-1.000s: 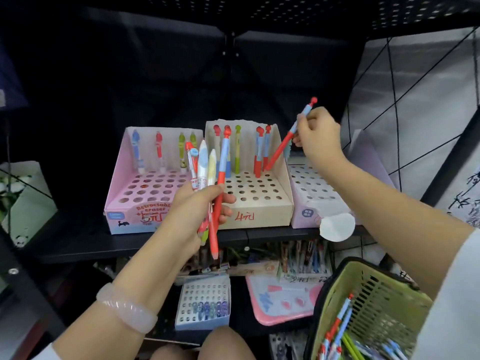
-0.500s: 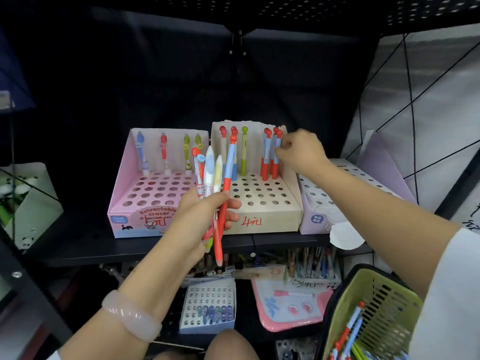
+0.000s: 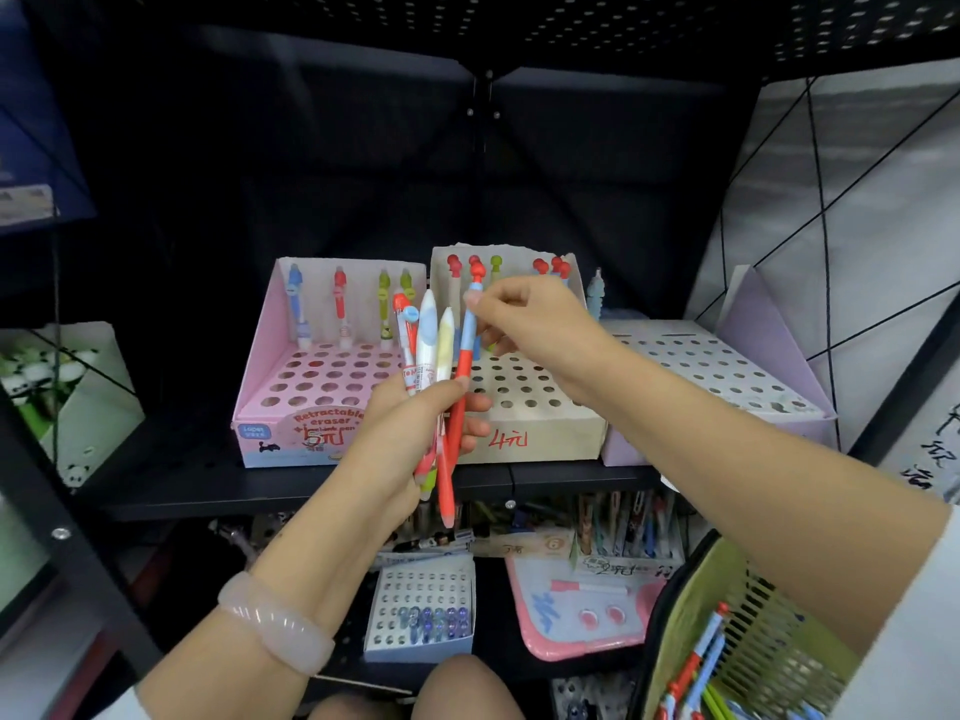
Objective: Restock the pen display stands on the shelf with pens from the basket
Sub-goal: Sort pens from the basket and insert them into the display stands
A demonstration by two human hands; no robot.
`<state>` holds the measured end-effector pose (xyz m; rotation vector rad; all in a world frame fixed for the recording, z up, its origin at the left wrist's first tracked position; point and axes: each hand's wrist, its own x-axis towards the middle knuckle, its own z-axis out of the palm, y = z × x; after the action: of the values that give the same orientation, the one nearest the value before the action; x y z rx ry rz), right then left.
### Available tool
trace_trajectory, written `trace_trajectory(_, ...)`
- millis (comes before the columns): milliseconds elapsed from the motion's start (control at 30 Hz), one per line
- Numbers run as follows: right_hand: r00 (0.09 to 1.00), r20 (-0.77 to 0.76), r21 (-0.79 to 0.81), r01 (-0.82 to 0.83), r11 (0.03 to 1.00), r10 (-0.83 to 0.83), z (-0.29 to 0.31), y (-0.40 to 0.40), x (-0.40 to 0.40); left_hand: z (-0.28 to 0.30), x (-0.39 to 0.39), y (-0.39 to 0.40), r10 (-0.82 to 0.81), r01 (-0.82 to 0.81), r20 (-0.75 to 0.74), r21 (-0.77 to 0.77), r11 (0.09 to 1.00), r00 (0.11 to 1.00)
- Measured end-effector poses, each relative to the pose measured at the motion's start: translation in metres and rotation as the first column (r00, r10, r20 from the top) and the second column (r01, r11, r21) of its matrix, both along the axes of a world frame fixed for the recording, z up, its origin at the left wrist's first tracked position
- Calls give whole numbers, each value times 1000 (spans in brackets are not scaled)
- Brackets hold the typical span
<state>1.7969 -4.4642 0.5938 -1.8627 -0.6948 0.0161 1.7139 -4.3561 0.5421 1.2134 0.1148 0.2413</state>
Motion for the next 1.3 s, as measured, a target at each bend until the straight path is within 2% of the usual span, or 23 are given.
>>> trace_trajectory(100,998,21,74,65,995,-67,7,-3,3,1,-1,5,10,-10,-9,-4,1000,1000)
trace_trajectory(200,972,30,245,220,944,-235,25,-17,17,1,-1,10,20,-19,-23,49,999,1000)
trace_trajectory(267,912,141,248,345,905,-386,34,-31,29,-2,-1,13,23,-22,-32,44,999,999)
trace_trajectory(333,834,302,160,433,887,-462,30,-40,38,-5,0,14,13,-12,-41,31,999,999)
trace_trajectory(433,813,382,54,455,889,-439,15,-44,43,-8,0,13,-3,4,-44,31,1000,999)
trace_trajectory(733,788,449,-33,486,874,-421,6,-39,54,-10,0,16,11,-9,-38,58,998,999)
trace_trajectory(867,834,420,-227,478,848,-358,-3,-35,55,-11,-1,15,14,-12,-33,54,998,999)
trace_trajectory(967,861,417,-397,461,794,-291,-8,-32,56,-11,-1,14,15,-14,-31,47,999,999)
trace_trajectory(1033,844,427,-390,497,775,-325,-7,-31,55,-10,-1,14,11,-11,-30,13,1000,1000)
trace_trajectory(1133,736,508,-195,603,773,-447,-4,-30,42,-9,-2,14,6,-7,-35,-33,999,999)
trace_trajectory(1167,745,507,-143,569,810,-434,-3,-27,34,-8,-2,14,4,-6,-34,-52,999,999)
trace_trajectory(1200,799,469,-131,485,865,-377,-3,-24,26,-7,-2,13,3,-5,-34,-72,997,999)
trace_trajectory(1267,952,256,-186,218,958,-167,-5,-12,7,-6,-2,11,-3,0,-31,-94,996,1000)
trace_trajectory(1300,993,99,-209,91,974,-71,-6,-7,-4,-5,-3,10,-7,5,-27,-89,996,1000)
